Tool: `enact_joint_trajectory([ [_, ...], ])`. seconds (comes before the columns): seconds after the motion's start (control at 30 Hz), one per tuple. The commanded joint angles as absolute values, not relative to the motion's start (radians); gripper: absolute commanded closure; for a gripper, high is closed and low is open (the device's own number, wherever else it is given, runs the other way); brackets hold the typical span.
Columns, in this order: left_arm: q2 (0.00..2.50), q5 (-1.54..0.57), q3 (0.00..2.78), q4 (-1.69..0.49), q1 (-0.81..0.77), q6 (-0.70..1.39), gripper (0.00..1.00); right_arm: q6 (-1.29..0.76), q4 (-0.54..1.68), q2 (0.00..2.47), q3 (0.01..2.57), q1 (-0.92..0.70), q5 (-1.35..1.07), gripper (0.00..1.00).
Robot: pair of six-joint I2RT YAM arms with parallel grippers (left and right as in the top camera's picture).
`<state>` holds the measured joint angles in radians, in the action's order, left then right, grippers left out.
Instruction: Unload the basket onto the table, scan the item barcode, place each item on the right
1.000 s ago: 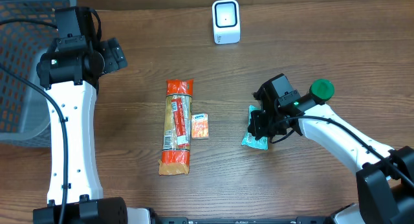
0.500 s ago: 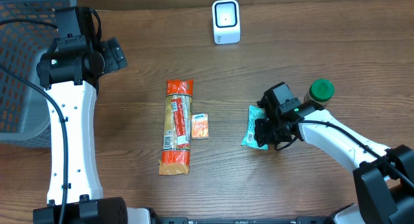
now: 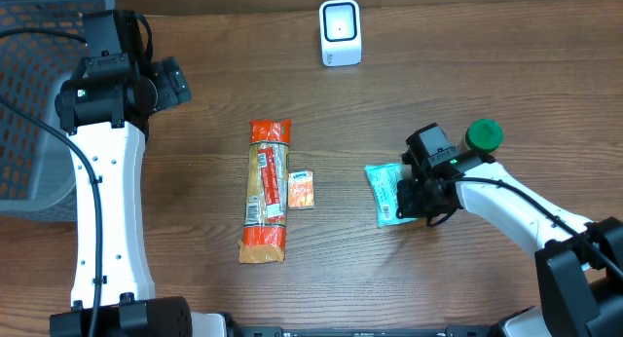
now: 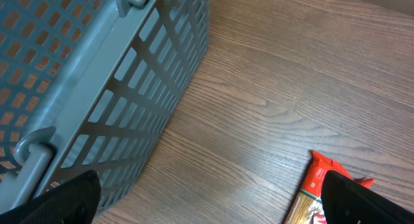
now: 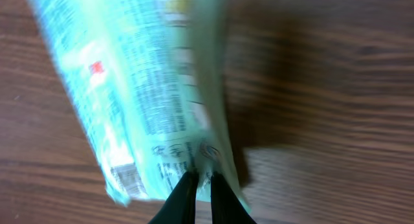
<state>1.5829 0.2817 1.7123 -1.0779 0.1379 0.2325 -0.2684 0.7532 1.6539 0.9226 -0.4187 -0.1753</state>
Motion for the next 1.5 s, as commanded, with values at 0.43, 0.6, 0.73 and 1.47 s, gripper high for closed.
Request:
enact_joint_trajectory([
  [0.43,1.569,0.295,1.731,-1.077,0.137,0.224,0.0,-0.031,0.867,1.634,1.029,-0.403,-0.466,0.95],
  [0.6,1.569,0.295,1.731,-1.077,0.137,0.224,0.0,0.009,0.861,1.635,1.019,-0.403,-0.473,0.96],
  [0.73,1.569,0.295,1.731,-1.077,0.137,0.224,0.0,0.009,0.81,1.635,0.975,-0.403,-0.473,0.96],
  [1.47,1.569,0.295,1.731,-1.077,0.137,0.224,0.0,-0.059,0.631,1.784,0.839,-0.403,-0.447,0.96],
])
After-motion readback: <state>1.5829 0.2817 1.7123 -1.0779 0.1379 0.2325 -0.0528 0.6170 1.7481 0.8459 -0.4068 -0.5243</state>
